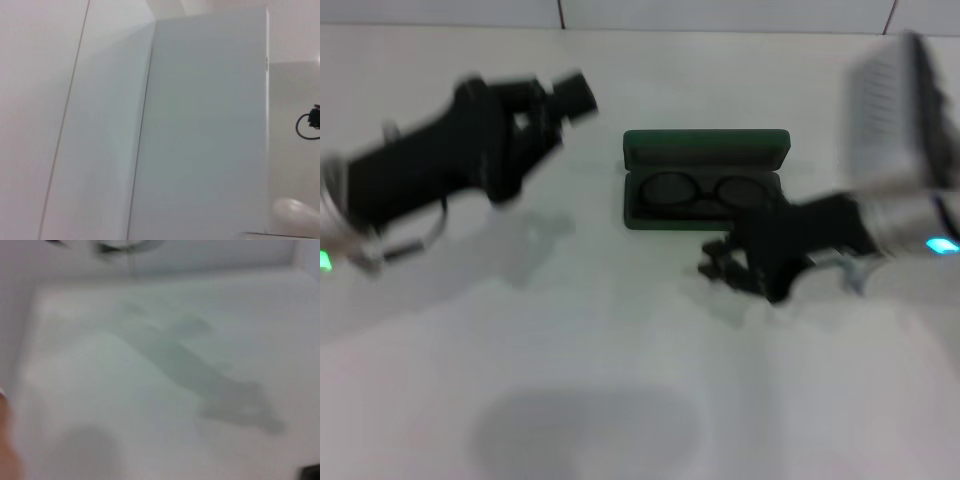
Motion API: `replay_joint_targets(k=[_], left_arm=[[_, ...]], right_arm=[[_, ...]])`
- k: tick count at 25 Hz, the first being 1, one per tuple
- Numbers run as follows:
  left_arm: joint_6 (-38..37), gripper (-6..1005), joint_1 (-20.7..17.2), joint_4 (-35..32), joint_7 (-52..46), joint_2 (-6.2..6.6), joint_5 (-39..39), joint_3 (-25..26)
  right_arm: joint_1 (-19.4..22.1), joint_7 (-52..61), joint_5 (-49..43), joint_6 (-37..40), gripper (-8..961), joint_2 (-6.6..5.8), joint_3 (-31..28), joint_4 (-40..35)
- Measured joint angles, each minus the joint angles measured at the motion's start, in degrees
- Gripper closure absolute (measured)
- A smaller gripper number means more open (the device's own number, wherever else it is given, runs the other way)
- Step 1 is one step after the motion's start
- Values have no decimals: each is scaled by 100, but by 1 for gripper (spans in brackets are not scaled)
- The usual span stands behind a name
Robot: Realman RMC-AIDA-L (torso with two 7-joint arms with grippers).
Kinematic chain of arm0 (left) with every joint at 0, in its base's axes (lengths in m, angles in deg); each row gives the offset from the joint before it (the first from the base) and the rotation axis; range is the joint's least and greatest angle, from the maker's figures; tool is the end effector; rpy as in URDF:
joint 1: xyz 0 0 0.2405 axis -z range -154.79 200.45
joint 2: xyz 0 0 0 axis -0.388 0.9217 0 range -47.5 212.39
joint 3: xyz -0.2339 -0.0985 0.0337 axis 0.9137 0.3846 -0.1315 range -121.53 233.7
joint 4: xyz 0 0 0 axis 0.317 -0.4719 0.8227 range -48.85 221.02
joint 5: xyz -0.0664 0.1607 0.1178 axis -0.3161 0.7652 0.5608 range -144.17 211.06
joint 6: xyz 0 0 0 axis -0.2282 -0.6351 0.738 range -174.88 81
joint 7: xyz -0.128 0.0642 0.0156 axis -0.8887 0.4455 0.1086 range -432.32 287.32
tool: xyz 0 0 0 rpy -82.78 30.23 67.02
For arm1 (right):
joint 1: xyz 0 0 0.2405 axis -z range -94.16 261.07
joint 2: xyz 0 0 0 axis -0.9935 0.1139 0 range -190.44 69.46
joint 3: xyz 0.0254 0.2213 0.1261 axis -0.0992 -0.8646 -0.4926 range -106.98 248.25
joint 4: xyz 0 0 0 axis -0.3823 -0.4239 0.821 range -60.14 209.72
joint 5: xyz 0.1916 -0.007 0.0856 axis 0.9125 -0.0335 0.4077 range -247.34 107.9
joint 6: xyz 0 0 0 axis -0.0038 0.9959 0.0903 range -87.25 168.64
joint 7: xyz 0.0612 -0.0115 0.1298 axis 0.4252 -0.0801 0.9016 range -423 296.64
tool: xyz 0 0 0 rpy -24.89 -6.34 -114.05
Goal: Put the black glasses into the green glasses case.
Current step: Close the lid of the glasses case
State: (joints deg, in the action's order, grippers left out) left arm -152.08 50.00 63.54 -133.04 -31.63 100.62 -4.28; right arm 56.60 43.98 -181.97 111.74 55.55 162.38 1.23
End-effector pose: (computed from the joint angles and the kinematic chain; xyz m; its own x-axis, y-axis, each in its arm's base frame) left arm -0.2260 0.3004 0.0302 0.4553 0.0143 0.8902 0.2729 -0.9540 -0.1243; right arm 0.1481 0.3302 -0.0450 0.9924 -0.0798 -0.0933 -0.0939 -0.9830 -0.1579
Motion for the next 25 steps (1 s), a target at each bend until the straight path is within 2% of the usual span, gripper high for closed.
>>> replay_joint_targets(k=[4, 6, 7, 9, 11, 13, 17, 20, 22, 25], left_arm=[[573, 933, 293, -703, -794, 331, 216, 13], [843, 932, 428, -911, -1101, 428, 450, 19], [1110, 932, 625, -1020, -1334, 495, 733, 18], [1534, 932, 1024, -1015, -1584, 525, 1237, 23], [2167, 932, 1523, -943, -1680, 413, 1913, 25], [2701, 932, 1812, -916, -1684, 229, 2478, 21], [3714, 869, 2262, -822, -1795, -105, 3546, 9], [4372, 825, 2524, -596, -1840, -333, 4051, -5], [4621, 820, 2582, -496, -1842, -424, 4228, -20], [4829, 821, 2623, -375, -1838, -484, 4318, -23]], right_arm=[[409, -1154, 1237, 1273, 764, -25, -833, 654], [507, -1512, 1553, 1784, 762, -35, -1142, 968], [600, -1750, 1735, 2104, 761, -39, -1361, 1205], [794, -2004, 1909, 2466, 760, -51, -1657, 1492], [1031, -2193, 2000, 2770, 758, -49, -1996, 1760], [1136, -2327, 2068, 2887, 756, -36, -2178, 2042], [1173, -2543, 2227, 2956, 752, -52, -2348, 2502], [1183, -2622, 2234, 2986, 750, -53, -2486, 2715], [1164, -2698, 2236, 2991, 748, -53, -2544, 2857], [1120, -2739, 2242, 2947, 745, -57, -2602, 2973]])
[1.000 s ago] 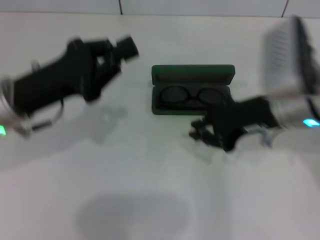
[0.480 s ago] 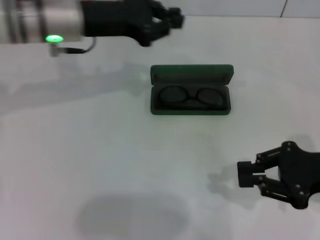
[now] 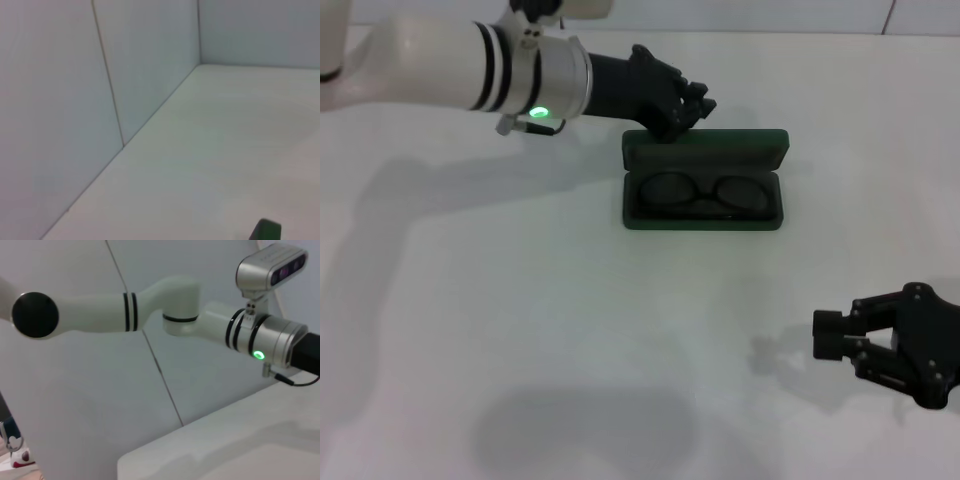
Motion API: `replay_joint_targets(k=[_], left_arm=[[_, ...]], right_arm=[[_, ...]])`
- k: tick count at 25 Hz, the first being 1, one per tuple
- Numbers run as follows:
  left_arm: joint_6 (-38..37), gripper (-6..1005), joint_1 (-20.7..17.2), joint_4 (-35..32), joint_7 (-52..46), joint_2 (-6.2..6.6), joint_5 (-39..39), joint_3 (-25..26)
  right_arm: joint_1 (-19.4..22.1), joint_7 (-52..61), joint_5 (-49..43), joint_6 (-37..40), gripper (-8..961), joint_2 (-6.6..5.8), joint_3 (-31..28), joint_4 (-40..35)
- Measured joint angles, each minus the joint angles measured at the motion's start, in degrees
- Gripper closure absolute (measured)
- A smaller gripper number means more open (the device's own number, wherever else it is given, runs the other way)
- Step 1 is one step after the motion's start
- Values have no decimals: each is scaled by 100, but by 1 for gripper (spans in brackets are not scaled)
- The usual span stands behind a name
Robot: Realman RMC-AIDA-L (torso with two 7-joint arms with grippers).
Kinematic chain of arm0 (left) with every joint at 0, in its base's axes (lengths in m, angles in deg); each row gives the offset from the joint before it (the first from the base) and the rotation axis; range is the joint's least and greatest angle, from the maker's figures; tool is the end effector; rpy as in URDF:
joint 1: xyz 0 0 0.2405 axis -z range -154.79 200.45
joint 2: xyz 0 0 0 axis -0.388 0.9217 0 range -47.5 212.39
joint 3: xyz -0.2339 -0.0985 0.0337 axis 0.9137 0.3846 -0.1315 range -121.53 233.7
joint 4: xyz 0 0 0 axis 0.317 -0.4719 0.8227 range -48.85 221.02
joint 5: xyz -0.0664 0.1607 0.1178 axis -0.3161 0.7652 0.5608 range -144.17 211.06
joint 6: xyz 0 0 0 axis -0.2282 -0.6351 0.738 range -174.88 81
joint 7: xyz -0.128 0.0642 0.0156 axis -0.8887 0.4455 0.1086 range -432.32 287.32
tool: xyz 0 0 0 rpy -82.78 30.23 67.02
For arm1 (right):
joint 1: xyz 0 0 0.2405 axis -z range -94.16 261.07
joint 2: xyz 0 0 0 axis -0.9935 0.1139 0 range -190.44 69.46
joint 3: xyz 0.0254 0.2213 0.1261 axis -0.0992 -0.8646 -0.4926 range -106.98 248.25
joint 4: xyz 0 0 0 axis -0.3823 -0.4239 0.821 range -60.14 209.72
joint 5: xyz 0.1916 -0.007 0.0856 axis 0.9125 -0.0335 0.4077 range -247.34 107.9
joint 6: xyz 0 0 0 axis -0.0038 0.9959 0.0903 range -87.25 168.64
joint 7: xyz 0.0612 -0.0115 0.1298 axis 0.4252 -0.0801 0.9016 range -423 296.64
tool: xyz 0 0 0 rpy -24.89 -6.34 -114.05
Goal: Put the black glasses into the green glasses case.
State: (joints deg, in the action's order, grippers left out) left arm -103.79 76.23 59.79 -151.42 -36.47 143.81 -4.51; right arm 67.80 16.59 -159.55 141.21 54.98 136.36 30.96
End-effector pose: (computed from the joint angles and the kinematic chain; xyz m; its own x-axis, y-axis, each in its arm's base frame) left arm -0.1552 0.4339 -0.0648 0.9656 0.1154 0.2331 0.1946 -0.9152 -0.3530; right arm 0.2587 0.2536 0.0044 0.7292 -0.3380 -0.5950 -0.3515 -0.9310 0.0981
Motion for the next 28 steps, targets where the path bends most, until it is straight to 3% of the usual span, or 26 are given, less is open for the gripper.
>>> replay_joint_targets(k=[17, 28], left_arm=[[72, 822, -70, 336, 58, -75, -3, -17], [-122, 823, -252, 436, 46, -94, 1, -350]], right_arm=[[-377, -48, -41, -314, 730, -11, -95, 371], [-403, -96, -44, -385, 720, -1, -94, 489]])
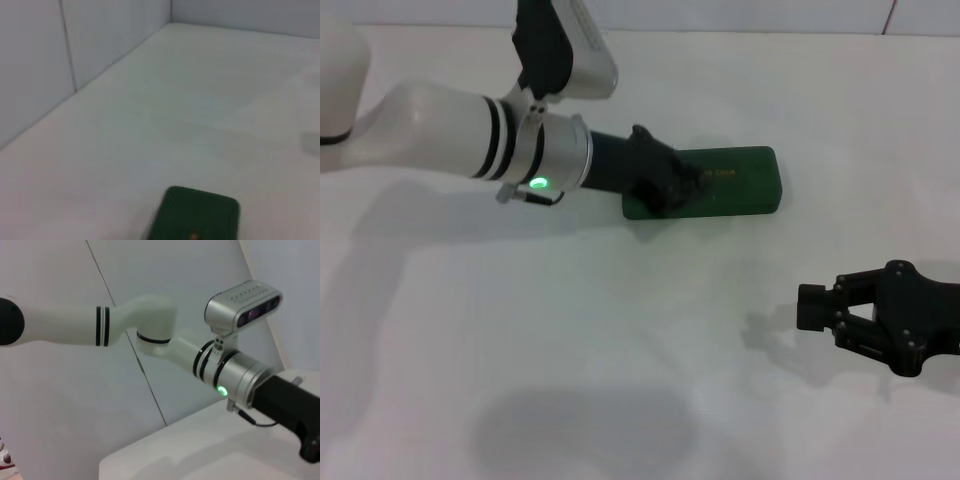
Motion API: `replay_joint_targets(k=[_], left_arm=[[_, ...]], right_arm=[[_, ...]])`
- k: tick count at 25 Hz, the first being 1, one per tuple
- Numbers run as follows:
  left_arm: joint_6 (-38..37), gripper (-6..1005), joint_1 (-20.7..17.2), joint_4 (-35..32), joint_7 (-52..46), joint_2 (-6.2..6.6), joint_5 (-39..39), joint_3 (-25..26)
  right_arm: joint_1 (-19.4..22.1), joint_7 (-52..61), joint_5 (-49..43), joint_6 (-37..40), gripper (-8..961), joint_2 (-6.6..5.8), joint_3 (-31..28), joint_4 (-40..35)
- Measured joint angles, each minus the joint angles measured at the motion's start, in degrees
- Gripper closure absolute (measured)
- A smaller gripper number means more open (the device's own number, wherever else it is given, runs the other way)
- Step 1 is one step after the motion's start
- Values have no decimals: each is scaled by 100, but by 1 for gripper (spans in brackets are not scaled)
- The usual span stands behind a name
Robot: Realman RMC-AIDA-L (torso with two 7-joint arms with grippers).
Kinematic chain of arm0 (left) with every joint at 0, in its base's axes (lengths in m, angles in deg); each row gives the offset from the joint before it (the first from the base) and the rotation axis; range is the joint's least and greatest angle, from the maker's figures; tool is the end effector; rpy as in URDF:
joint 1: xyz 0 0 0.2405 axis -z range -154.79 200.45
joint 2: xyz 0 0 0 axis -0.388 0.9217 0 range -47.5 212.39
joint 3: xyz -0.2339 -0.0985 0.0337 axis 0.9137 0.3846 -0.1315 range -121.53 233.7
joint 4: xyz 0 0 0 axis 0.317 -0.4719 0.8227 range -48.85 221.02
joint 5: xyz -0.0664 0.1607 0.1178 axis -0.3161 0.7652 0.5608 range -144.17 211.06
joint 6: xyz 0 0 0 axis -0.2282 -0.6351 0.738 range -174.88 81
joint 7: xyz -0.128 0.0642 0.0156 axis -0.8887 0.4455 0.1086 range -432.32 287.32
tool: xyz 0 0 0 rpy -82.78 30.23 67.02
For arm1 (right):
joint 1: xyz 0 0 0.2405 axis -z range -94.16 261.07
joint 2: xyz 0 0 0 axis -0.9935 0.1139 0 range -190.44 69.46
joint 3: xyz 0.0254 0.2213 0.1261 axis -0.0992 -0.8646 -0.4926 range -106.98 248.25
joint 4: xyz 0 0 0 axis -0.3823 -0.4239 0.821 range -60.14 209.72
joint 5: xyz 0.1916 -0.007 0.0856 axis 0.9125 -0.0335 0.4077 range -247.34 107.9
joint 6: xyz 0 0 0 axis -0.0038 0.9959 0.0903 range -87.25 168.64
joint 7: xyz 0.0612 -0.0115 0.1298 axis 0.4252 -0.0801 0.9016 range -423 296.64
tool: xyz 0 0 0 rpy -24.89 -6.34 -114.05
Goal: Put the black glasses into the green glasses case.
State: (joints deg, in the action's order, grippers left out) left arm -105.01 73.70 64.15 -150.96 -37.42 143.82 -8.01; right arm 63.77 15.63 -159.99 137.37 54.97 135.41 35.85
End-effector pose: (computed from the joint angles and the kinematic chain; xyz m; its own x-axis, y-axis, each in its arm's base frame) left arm -0.1852 0.4029 -0.0909 0.9630 0.1965 0.1847 0.2402 -0.9364 -0.2560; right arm 0.2569 0.2728 -0.0046 0.7274 -0.3483 -0.5913 -0.3813 -0.9215 0.0738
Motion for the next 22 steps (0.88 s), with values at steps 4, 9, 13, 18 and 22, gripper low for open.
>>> replay_joint_targets(k=[4, 9, 13, 18, 22], left_arm=[[-233, 826, -124, -16, 49, -3, -23, -142], [-565, 808, -319, -138, 405, -10, -562, -236], [-1453, 794, -905, -700, 467, 40, -1275, -184], [-3316, 777, -1941, -1315, 941, 200, -2172, 151], [-4151, 728, -2264, -1328, 1158, 339, -2310, 173]], right_arm=[[-10, -2, 2, -1, 717, 2, 0, 35], [17, -4, 9, 26, 712, -23, -13, 30], [-9, -167, -47, 75, 709, -35, -68, 55], [24, -562, 194, 264, 704, -1, -96, 61], [-15, -684, 529, 616, 701, 11, -99, 52]])
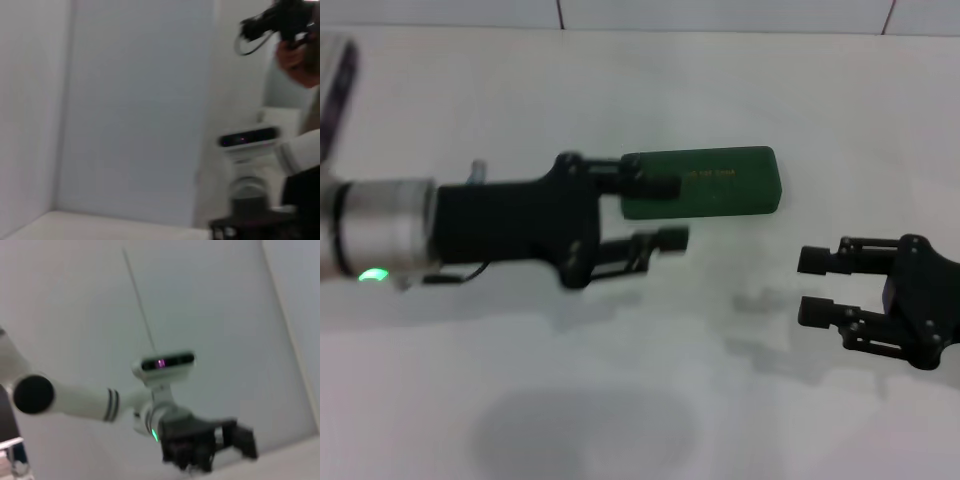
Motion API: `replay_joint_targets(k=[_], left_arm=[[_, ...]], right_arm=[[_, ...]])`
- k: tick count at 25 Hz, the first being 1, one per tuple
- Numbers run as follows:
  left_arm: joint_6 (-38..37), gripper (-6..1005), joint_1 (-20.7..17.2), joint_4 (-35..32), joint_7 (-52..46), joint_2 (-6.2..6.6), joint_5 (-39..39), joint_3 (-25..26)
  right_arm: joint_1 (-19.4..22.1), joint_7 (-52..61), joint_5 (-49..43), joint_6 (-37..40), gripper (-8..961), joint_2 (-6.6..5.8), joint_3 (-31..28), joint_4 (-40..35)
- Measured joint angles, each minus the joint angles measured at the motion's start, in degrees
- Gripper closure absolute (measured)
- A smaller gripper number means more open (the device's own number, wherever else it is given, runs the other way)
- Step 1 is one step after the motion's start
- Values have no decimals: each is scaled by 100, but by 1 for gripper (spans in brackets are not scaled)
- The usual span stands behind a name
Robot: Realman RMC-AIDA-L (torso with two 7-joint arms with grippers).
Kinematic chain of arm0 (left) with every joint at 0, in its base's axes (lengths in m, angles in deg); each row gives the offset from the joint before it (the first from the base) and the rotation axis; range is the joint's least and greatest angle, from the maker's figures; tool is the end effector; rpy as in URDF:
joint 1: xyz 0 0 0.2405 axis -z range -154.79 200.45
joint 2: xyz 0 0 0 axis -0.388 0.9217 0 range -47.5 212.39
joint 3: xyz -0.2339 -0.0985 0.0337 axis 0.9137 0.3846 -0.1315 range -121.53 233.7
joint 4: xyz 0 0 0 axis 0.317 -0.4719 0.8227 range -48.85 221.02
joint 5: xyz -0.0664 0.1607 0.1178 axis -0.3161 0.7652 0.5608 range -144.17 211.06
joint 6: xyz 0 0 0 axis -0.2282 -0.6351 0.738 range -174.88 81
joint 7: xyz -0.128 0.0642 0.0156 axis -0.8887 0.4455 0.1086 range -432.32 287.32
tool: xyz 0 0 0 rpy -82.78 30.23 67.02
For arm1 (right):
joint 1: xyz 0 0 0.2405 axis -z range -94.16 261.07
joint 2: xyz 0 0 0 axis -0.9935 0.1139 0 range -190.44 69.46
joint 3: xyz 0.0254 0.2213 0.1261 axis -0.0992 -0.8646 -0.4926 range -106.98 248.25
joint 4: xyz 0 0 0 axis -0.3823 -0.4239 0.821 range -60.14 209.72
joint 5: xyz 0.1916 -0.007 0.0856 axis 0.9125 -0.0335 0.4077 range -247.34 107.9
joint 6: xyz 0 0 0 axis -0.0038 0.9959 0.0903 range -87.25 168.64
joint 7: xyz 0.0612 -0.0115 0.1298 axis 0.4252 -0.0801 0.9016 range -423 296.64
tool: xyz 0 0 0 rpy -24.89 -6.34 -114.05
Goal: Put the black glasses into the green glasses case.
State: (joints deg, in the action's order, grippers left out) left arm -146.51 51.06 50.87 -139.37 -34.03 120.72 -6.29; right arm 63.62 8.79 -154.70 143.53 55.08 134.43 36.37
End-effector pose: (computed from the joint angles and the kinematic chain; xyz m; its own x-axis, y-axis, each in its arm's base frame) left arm -0.2116 0.3016 -0.0054 0.7284 0.0792 0.6805 0.1253 -0.9919 -0.0187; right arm 0.2421 0.2676 0.0079 0.6877 -0.2051 -0.6964 -0.2455 -0.9684 0.0427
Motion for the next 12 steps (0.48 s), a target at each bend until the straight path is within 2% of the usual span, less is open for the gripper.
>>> replay_joint_targets(k=[2, 4, 12], left_arm=[[-430, 652, -131, 60, 36, 91, 21, -3], [-741, 576, -241, 117, 82, 163, 32, -8], [-1039, 377, -553, 146, 143, 198, -84, 56]], right_arm=[[-39, -20, 124, 192, 699, 5, 4, -38], [-106, -25, 191, 287, 512, 9, 4, -55], [-370, -32, 191, 320, 190, 18, 90, -50]])
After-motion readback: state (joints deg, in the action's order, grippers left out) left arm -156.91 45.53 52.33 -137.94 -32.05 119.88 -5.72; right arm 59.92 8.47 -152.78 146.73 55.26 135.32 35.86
